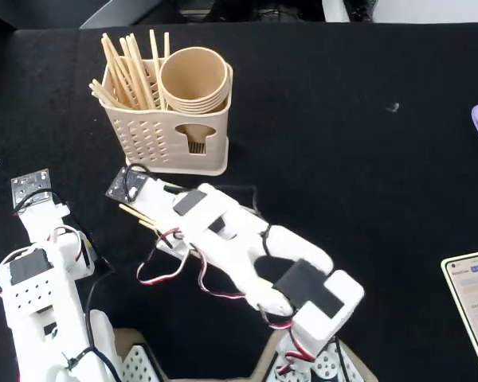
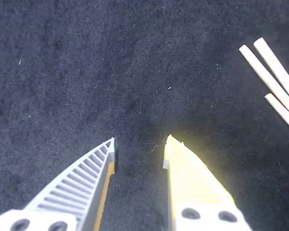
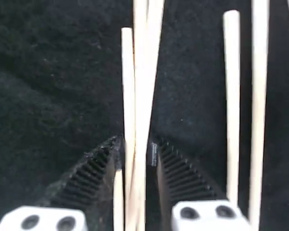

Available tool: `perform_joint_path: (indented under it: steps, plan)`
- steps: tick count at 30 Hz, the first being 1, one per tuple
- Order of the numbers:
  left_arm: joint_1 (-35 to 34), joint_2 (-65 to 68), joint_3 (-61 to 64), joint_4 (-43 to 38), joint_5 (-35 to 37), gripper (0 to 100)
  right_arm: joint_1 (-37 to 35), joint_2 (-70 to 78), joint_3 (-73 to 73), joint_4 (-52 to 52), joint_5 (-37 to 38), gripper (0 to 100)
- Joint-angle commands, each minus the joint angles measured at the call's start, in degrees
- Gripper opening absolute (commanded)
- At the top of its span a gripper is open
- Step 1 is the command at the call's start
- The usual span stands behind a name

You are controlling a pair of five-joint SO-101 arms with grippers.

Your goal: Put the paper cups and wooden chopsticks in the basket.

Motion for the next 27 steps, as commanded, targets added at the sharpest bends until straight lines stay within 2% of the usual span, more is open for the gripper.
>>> perform_joint_path:
  steps: [1, 6, 17, 27]
  plan:
    - [0.4, -0.5, -0.4, -1.1, 0.3, 17, 0.2, 1.1, -2.9, 0.8, -0.2, 11.6]
    - [0.4, -0.5, -0.4, -1.1, 0.3, 17, 0.2, 1.1, -3.1, 1.1, -0.3, 0.7]
    - [0.4, -0.5, -0.4, -1.1, 0.3, 17, 0.5, -0.2, -5.5, 4.2, -0.3, 1.1]
    - [0.5, -0.5, -0.4, -1.1, 0.3, 17, 0.5, -16.4, -1.6, 9.8, -0.2, 1.1]
